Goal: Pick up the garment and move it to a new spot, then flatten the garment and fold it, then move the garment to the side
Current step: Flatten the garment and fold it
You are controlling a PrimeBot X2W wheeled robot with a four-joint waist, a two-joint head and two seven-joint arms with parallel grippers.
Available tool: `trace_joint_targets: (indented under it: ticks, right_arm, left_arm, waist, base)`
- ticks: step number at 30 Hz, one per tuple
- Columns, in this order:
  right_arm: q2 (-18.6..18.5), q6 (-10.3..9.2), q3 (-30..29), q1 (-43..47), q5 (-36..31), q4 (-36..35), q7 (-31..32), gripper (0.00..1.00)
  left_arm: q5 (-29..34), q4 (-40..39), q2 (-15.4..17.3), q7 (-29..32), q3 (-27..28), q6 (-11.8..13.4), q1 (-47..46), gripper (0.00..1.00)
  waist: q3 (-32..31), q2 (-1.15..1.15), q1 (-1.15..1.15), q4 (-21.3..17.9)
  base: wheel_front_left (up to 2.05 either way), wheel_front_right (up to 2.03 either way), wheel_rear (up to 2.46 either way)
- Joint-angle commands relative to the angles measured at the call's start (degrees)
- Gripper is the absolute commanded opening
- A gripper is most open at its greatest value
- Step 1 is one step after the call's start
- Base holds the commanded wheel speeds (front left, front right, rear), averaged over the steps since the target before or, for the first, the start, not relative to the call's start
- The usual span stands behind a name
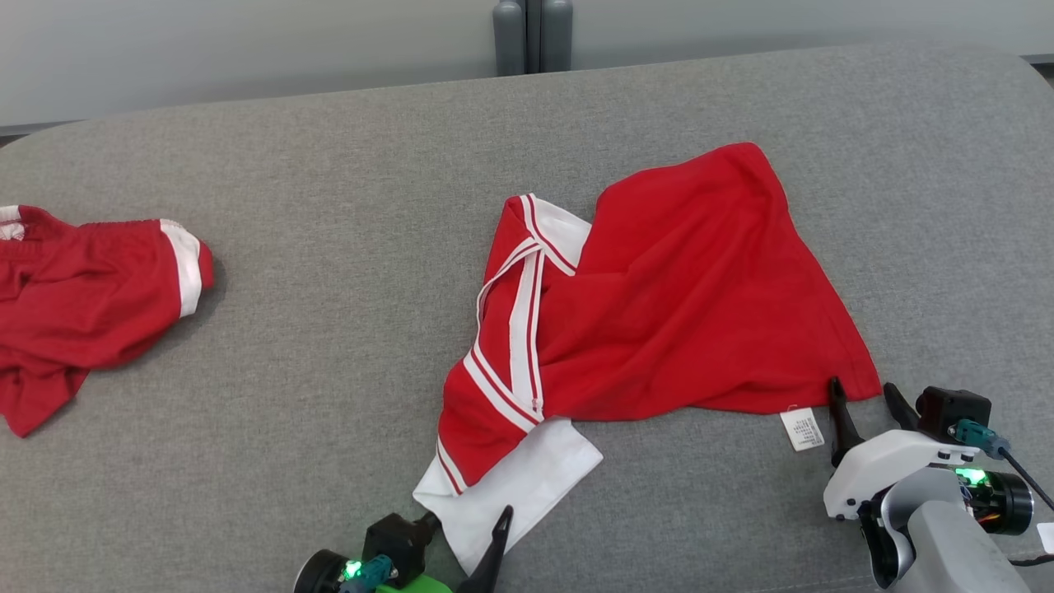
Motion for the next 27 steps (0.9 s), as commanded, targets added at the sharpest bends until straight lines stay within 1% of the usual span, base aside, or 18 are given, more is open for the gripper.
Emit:
trace_joint_targets:
  ticks: [1, 6, 15, 17, 18, 19, 20, 21, 23, 27]
  right_arm:
    - [0.0, -0.06, 0.2, -0.3, 0.5, 0.7, -0.1, 1.00]
    - [1.4, -0.02, 3.1, -0.5, 2.2, 0.8, 0.0, 1.00]
    - [2.7, 0.00, 7.9, -2.4, 10.1, 1.4, 0.1, 1.00]
    - [2.8, 0.00, 9.0, -2.7, 10.8, 2.0, 0.2, 1.00]
    - [2.7, 0.01, 9.4, -3.0, 11.1, 2.4, 0.2, 1.00]
    - [2.6, 0.01, 9.4, -3.2, 11.2, 2.7, 0.2, 0.51]
    - [2.3, 0.01, 9.3, -3.4, 11.2, 3.1, 0.2, 0.28]
    - [2.1, 0.00, 9.1, -3.5, 10.9, 3.4, 0.2, 0.00]
    - [2.1, -0.01, 8.7, -3.6, 10.4, 3.5, 0.2, 0.00]
    - [1.6, -0.02, 7.6, -3.2, 9.6, -0.3, 0.0, 0.00]
  left_arm:
    - [-0.4, 0.2, 0.3, 0.4, -0.3, -0.3, -0.7, 1.00]
    - [-0.7, -0.4, 0.4, 0.4, -0.3, -0.3, -1.1, 1.00]
    - [-1.0, -1.3, 0.4, 0.3, -0.5, -0.3, -2.4, 1.00]
    - [-1.3, -1.2, 0.3, 0.3, -0.7, -0.2, -2.5, 1.00]
    - [-1.6, -0.9, 0.2, 0.3, -1.1, -0.2, -2.7, 0.98]
    - [-1.8, -0.6, 0.2, 0.3, -1.3, -0.2, -2.8, 0.44]
    - [-2.2, -0.3, 0.1, 0.3, -1.6, -0.2, -2.9, 0.11]
    - [-2.6, -0.1, 0.0, 0.3, -2.0, -0.2, -2.9, 0.00]
    - [-3.6, 0.2, -0.1, 0.3, -2.6, -0.2, -3.1, 0.00]
    - [-5.5, -1.2, 0.0, 0.3, -2.7, -0.2, -3.6, 0.00]
  waist:
    - [0.2, 0.00, 0.00, 0.2]
    - [0.9, 0.00, 0.00, 0.3]
    - [2.2, 0.00, 0.00, 0.5]
    - [2.4, 0.00, 0.00, 0.6]
    - [2.5, 0.00, 0.00, 0.7]
    - [2.5, 0.00, 0.00, 0.7]
    - [2.5, 0.00, 0.00, 0.8]
    - [2.6, 0.00, 0.00, 0.9]
    - [2.6, 0.00, 0.00, 0.9]
    - [2.2, 0.00, 0.00, 1.0]
  base:
    - [0.00, 0.00, 0.00]
    - [0.00, 0.00, 0.00]
    - [0.00, 0.00, 0.00]
    - [0.00, 0.00, 0.00]
    - [0.00, 0.00, 0.00]
    - [0.00, 0.00, 0.00]
    - [0.00, 0.00, 0.00]
    - [0.00, 0.00, 0.00]
    - [0.00, 0.00, 0.00]
    - [0.00, 0.00, 0.00]
